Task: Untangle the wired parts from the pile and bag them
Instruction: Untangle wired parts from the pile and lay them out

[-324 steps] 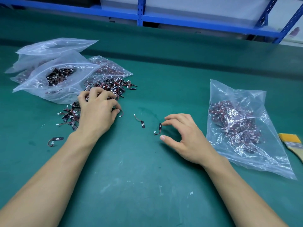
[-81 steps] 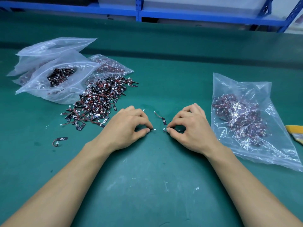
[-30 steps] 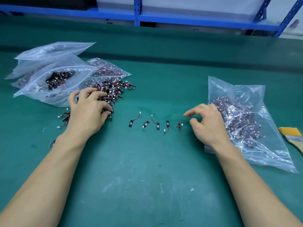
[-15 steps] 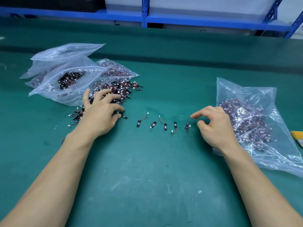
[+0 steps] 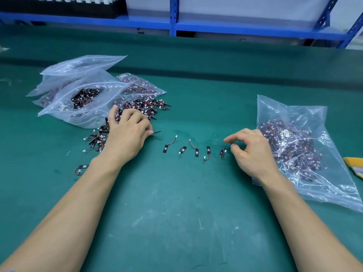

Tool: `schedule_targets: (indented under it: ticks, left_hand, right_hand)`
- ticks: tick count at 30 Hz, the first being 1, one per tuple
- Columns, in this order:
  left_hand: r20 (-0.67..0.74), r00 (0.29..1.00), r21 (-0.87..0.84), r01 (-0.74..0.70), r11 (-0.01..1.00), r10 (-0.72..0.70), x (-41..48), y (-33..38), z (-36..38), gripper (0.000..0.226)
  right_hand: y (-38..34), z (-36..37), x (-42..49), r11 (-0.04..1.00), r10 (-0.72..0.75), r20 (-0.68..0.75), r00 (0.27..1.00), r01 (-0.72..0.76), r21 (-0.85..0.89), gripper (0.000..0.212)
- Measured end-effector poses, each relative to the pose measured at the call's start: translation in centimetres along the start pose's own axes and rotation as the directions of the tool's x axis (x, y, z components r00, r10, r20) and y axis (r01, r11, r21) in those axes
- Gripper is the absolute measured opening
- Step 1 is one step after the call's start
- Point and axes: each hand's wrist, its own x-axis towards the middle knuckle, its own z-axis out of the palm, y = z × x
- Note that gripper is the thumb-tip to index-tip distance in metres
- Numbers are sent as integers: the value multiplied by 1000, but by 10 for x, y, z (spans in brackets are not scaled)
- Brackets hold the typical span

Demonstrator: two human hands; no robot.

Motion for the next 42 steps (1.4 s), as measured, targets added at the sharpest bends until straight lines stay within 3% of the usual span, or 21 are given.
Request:
schedule_targets:
  ticks: [3,6,11,16,21,26,30,38,42]
  left_hand:
    - [-116,993,-65,-22,998,14,-3,2,-9,10]
    - [-136,990,-220,-65,973,35,-10,11,-23,8]
    - [34,998,-525,-32,850,59,-37,24,-33,11]
    - [236,972,-788,200,582,-14,-57,36,-32,15]
    - [291,957,-835,262,484,-17,-60,39,-30,20]
    - [289,957,-790,251,559,-22,-61,36,-30,19]
    - [257,966,-799,237,552,-43,-62,37,-32,20]
    - [248,964,-891,265,367,-94,-61,45,-34,15]
    - [252,961,-917,276,289,-115,-60,49,-32,12]
  right_hand:
    - [0,0,-1,1000,3,-6,1000,-3,3,24]
    - [0,-1,-1,1000,9,-10,1000,-8,13,21]
    - [-2,-1,-1,1000,8,-12,1000,-8,27,18]
    - [-5,-2,-1,1000,-1,-8,1000,2,24,16]
    - [-6,-2,-1,1000,4,-5,1000,-4,17,15]
    - [-5,-1,-1,1000,5,-4,1000,-5,7,14]
    - [-3,0,-1,1000,-2,-4,1000,2,5,14]
    - [-5,-1,-2,998,-13,-33,999,15,57,15]
    - [-24,-4,-9,981,-157,-126,979,170,93,12]
